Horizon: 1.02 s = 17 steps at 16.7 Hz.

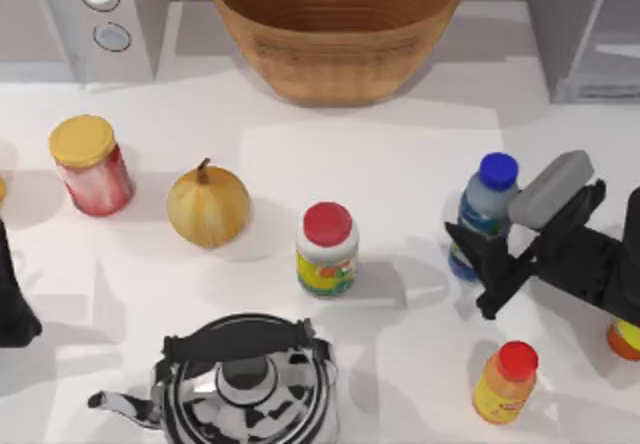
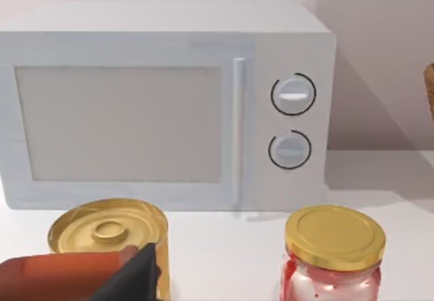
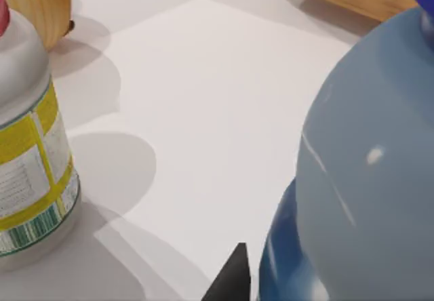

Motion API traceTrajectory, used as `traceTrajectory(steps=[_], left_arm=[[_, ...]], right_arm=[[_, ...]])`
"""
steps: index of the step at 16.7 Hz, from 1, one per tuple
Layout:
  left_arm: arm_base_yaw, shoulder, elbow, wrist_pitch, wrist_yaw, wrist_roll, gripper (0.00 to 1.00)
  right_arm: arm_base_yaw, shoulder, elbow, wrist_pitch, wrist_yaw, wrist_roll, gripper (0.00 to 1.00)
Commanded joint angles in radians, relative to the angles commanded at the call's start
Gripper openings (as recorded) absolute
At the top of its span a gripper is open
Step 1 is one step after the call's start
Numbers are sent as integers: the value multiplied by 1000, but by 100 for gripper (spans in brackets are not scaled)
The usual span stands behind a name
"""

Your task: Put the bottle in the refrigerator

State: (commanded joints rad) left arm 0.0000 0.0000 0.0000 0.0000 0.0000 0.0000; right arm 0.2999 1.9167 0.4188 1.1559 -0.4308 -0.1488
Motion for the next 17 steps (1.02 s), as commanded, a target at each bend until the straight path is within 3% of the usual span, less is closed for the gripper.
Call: traceTrajectory(steps=[4, 8, 13, 17], left_arm=[[0, 0, 0, 0, 0, 0, 100], [0, 0, 0, 0, 0, 0, 100], [0, 0, 0, 0, 0, 0, 100], [0, 0, 0, 0, 0, 0, 100]], right_arm=[[18, -27, 5, -34, -34, 13, 1], [-3, -137, 12, -168, -171, 15, 1], [-213, -286, 23, -339, -342, -66, 1], [-365, -334, 24, -432, -374, -158, 1]])
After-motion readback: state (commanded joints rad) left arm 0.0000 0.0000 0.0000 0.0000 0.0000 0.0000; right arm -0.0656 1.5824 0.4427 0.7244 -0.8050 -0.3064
